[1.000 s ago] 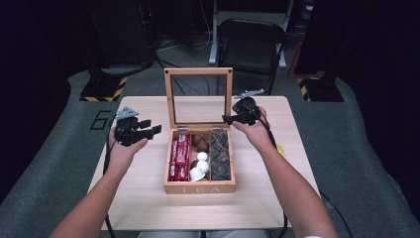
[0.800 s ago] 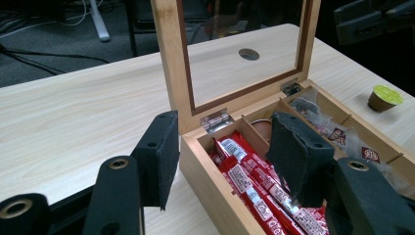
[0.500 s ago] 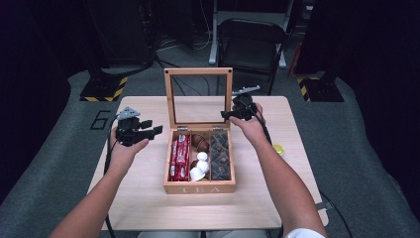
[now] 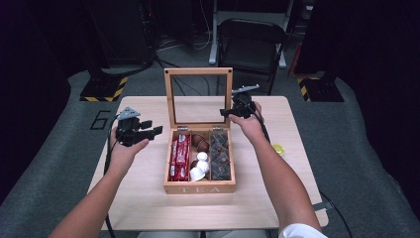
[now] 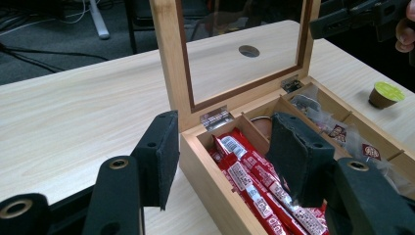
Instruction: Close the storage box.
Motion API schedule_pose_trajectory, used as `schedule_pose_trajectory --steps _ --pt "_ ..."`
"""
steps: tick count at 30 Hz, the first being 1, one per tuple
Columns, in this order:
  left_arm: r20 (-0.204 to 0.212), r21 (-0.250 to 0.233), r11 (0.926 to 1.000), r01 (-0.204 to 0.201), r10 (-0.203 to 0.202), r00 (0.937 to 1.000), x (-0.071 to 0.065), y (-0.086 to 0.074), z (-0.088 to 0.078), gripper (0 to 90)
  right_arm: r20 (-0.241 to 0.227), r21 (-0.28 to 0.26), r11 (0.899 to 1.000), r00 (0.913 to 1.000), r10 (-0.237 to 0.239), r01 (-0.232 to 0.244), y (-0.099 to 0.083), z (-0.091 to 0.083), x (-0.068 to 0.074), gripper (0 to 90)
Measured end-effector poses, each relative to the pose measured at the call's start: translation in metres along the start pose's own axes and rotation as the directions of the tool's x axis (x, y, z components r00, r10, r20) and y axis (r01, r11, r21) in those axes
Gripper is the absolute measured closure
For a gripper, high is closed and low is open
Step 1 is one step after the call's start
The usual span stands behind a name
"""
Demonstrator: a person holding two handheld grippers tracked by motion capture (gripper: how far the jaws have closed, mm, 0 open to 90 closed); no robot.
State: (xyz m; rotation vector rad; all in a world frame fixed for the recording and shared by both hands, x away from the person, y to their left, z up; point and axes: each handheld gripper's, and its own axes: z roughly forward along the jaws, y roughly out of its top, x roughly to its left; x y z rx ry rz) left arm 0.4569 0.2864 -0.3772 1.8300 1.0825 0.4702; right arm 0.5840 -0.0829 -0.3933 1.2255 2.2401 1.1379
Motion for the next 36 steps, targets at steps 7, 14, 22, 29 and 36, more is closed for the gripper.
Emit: schedule_pose_trajectory --steps 7,14,22,29,36 --pt "0.0 -0.001 1.0 -0.002 0.002 1.0 0.0 0.0 0.0 44.9 -0.021 0.0 1.0 0.9996 -0.019 0.019 0.001 0.005 0.005 32.6" --pt "0.001 -0.003 1.0 0.007 -0.007 1.0 0.003 0.0 -0.001 44.9 -0.019 0.011 1.0 0.9995 -0.025 0.026 0.006 0.007 0.005 32.3" --pt "-0.002 -0.005 0.9999 0.016 -0.016 0.9999 0.005 -0.001 -0.003 44.9 -0.008 0.007 1.0 0.9996 -0.026 0.026 0.009 0.004 0.005 40.4" --pt "-0.004 -0.009 0.9998 0.016 -0.016 0.9999 0.005 0.0 -0.004 44.9 0.011 0.007 1.0 0.9997 -0.021 0.021 0.009 -0.001 -0.001 59.8" --pt "-0.005 -0.009 0.9998 0.015 -0.015 0.9999 0.006 -0.001 -0.005 44.9 0.018 0.008 1.0 0.9997 -0.015 0.015 0.008 -0.003 -0.003 63.7"
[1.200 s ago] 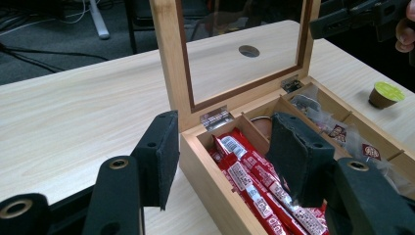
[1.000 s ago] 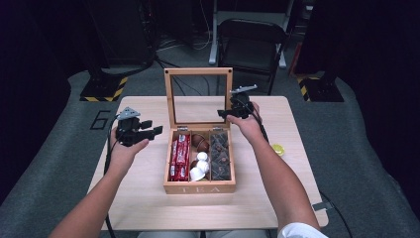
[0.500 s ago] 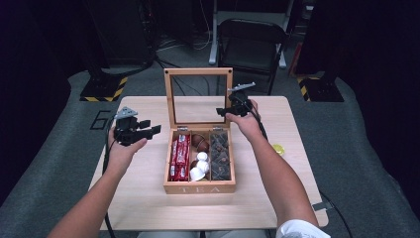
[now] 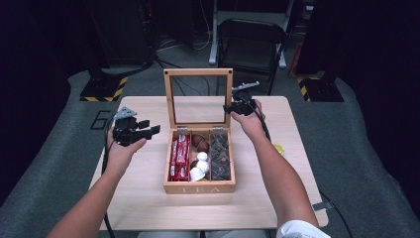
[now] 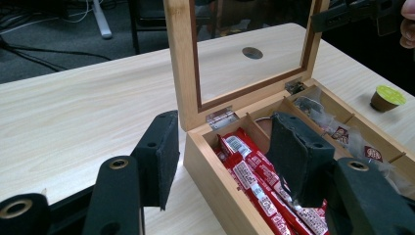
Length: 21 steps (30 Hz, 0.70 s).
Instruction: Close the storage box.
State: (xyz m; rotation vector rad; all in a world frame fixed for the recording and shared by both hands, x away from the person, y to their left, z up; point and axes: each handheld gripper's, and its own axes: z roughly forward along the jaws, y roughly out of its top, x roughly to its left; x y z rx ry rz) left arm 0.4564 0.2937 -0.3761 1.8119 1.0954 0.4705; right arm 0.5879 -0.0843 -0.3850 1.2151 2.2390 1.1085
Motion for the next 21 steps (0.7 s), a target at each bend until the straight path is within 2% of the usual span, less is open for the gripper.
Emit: schedule_pose_trajectory --steps 5,6,7,9,12,13,17,21 --pt "0.0 -0.001 1.0 0.0 0.0 1.0 0.0 0.0 -0.001 44.9 0.0 -0.003 1.0 1.0 0.001 -0.001 -0.001 -0.002 0.002 64.1" --pt "-0.001 0.0 1.0 -0.001 0.001 1.0 0.0 0.0 0.0 45.0 -0.003 -0.006 1.0 0.9999 -0.016 0.016 -0.001 -0.003 0.001 64.2" --pt "-0.005 -0.002 1.0 -0.001 0.001 1.0 0.001 0.0 0.0 45.0 0.0 -0.005 1.0 1.0 -0.009 0.009 -0.002 -0.004 0.002 64.3" --pt "-0.005 0.001 1.0 -0.001 0.001 1.0 0.001 0.0 0.0 44.9 -0.005 -0.015 0.999 0.9995 -0.03 0.03 -0.003 -0.006 0.003 64.5" --pt "-0.004 0.004 1.0 -0.003 0.003 1.0 0.001 0.001 0.002 45.0 -0.003 -0.026 0.999 0.9996 -0.027 0.027 -0.006 -0.01 0.006 65.0" --pt "-0.004 0.004 1.0 -0.001 0.001 1.0 0.0 0.001 0.003 45.0 -0.005 -0.034 0.999 0.9992 -0.041 0.041 -0.007 -0.011 0.006 65.1" --pt "-0.004 0.0 1.0 -0.005 0.005 1.0 -0.003 0.006 0.005 45.0 -0.007 -0.053 0.998 0.9991 -0.041 0.041 -0.013 -0.017 0.01 65.6" --pt "-0.004 -0.018 0.9997 -0.013 0.013 0.9999 -0.006 0.016 0.008 45.0 -0.009 -0.078 0.995 0.998 -0.062 0.061 -0.018 -0.021 0.012 65.5"
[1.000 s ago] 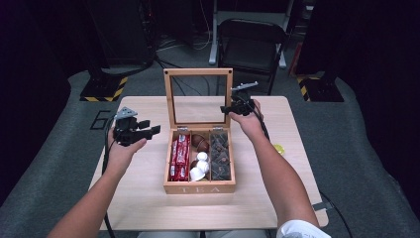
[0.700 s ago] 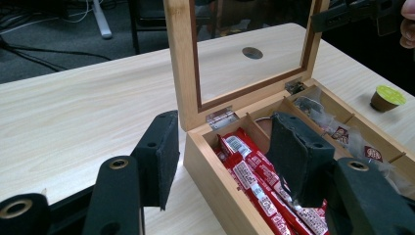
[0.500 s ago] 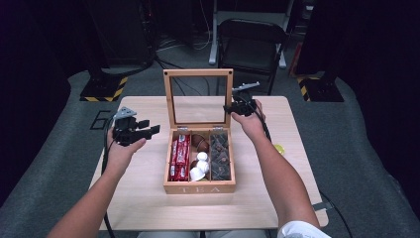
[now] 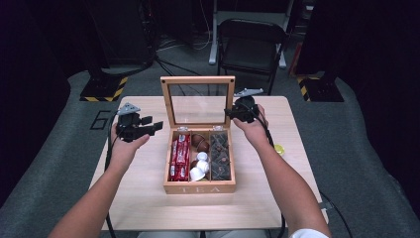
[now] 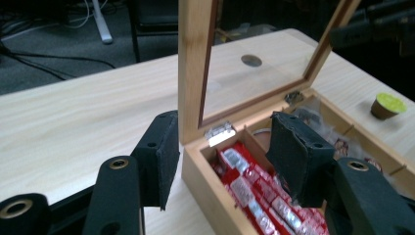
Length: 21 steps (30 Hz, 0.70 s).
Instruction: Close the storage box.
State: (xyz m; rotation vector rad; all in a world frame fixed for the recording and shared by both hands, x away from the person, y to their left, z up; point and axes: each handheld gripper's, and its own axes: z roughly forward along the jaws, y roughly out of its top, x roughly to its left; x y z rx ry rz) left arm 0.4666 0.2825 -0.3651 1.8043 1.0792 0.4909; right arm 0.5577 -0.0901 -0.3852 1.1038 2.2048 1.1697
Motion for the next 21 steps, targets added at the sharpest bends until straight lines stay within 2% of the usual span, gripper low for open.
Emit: schedule_pose_trajectory --steps 8,12,19,21 --pt "-0.023 -0.004 0.9994 -0.034 0.034 0.9992 -0.006 0.024 0.013 44.9 0.039 -0.017 0.999 0.9987 -0.033 0.033 -0.007 -0.007 0.011 65.3" --pt "-0.034 0.007 0.9989 -0.047 0.047 0.9983 -0.008 0.034 0.019 45.0 0.04 -0.03 0.999 0.9982 -0.044 0.045 -0.009 -0.009 0.012 65.3" --pt "-0.03 -0.015 0.9982 -0.059 0.058 0.9978 -0.011 0.046 0.027 48.9 0.043 -0.037 0.998 0.9978 -0.051 0.052 -0.012 -0.011 0.015 65.2" --pt "-0.045 -0.024 0.9976 -0.065 0.064 0.9969 -0.014 0.048 0.028 50.7 0.043 -0.038 0.997 0.9974 -0.058 0.06 -0.013 -0.011 0.015 65.2"
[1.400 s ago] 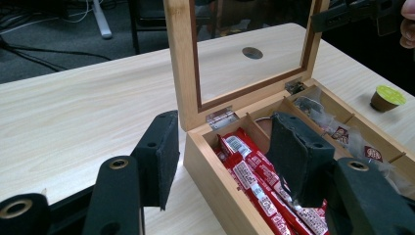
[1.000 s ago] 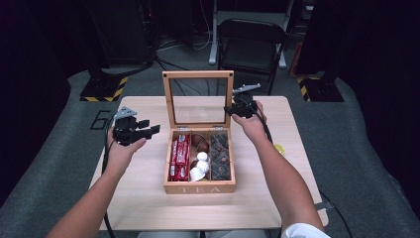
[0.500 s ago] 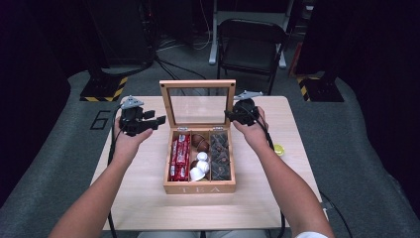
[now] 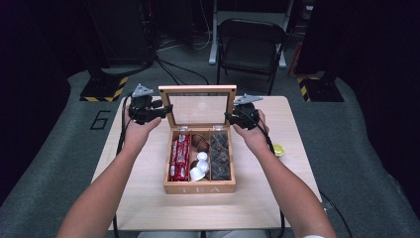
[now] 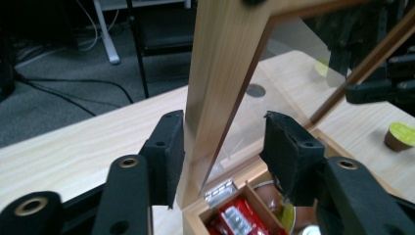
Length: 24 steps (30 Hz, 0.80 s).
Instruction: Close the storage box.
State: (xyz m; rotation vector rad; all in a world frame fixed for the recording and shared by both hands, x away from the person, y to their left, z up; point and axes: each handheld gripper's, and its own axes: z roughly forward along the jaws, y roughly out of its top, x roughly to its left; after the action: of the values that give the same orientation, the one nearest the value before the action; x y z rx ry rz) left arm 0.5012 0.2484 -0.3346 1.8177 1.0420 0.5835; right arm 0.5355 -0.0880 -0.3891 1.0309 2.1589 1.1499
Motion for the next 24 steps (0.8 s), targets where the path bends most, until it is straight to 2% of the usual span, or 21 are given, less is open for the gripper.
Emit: schedule_pose_trajectory --steps 4,9,15,24 --pt "-0.026 -0.014 0.9999 0.002 -0.002 0.9997 -0.001 0.002 0.0 58.0 0.001 -0.004 1.0 1.0 -0.001 0.001 -0.001 -0.001 0.0 65.1" --pt "-0.041 -0.012 0.9997 -0.021 0.021 0.9989 -0.001 0.002 -0.002 63.1 0.0 -0.009 1.0 0.9999 0.017 -0.017 -0.002 -0.002 0.001 64.9" --pt "-0.027 0.0 0.9994 -0.035 0.035 0.999 -0.002 0.001 -0.005 64.0 -0.012 -0.012 1.0 0.9997 0.023 -0.023 -0.004 -0.003 0.0 64.3" --pt "-0.005 0.017 0.9982 -0.058 0.058 0.9983 -0.006 -0.002 -0.013 63.4 -0.049 -0.034 0.997 0.9964 0.068 -0.07 -0.005 -0.013 0.001 60.3"
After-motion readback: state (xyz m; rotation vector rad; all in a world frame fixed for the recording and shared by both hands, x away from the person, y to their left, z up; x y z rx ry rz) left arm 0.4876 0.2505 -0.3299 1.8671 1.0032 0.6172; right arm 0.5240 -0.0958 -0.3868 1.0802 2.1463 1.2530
